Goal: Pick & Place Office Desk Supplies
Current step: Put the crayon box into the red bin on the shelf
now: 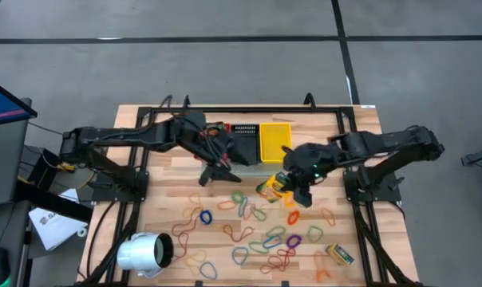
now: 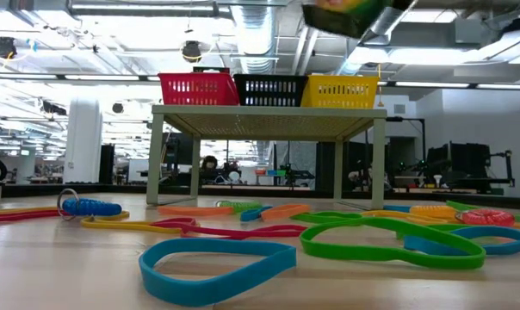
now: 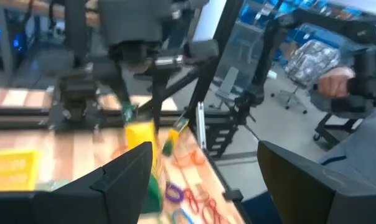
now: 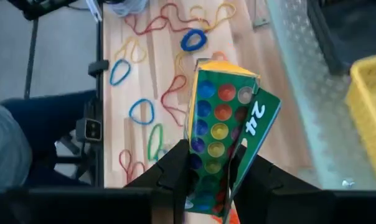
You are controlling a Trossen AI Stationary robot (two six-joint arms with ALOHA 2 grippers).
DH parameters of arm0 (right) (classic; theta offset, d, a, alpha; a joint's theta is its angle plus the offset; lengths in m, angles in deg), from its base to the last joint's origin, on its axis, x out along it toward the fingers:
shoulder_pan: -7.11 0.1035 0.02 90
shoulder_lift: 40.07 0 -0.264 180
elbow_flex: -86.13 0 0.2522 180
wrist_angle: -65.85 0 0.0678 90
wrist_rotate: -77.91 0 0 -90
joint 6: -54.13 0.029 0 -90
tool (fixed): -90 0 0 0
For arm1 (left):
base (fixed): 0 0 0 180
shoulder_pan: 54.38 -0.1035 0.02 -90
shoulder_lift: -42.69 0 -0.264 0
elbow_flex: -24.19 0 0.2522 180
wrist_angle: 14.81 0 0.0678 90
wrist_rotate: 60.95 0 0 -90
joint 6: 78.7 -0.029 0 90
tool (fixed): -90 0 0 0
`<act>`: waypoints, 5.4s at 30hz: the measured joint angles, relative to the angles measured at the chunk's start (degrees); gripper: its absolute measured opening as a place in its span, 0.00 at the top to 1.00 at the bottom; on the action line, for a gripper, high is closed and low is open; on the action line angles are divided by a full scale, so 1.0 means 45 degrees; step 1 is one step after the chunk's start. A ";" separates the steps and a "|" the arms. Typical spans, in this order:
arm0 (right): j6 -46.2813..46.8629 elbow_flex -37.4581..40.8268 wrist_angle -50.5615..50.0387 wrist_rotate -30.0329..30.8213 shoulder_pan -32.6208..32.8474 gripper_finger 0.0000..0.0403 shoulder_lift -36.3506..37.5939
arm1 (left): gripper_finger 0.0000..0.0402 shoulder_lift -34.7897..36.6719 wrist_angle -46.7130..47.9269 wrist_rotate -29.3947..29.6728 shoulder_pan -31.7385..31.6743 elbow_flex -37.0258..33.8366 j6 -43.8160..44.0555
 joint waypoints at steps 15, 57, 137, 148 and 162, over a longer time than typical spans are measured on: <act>-0.2881 -0.6082 -0.2549 0.0136 0.0068 0.77 -0.4700 | 0.29 0.0244 0.1639 0.0000 0.0447 0.0000 -0.1555; -0.3103 -0.6328 -0.2232 0.0612 0.0078 0.77 -0.4903 | 0.29 -0.1238 0.1804 0.3822 0.1491 -0.0005 -0.2615; -0.1391 -0.7056 -0.3971 0.8148 0.5231 0.37 -0.0038 | 0.73 0.5487 -0.2174 0.7578 0.0378 -0.4697 -0.4461; -0.0430 -0.3592 -0.2946 0.9537 0.6468 0.37 0.0739 | 0.73 0.6567 -0.6911 0.6225 -0.2001 -0.9685 -0.4025; -0.0048 -0.1505 -0.0781 0.9821 0.7445 0.37 0.1699 | 0.74 0.6374 -0.7794 0.5032 -0.3196 -1.0863 -0.3556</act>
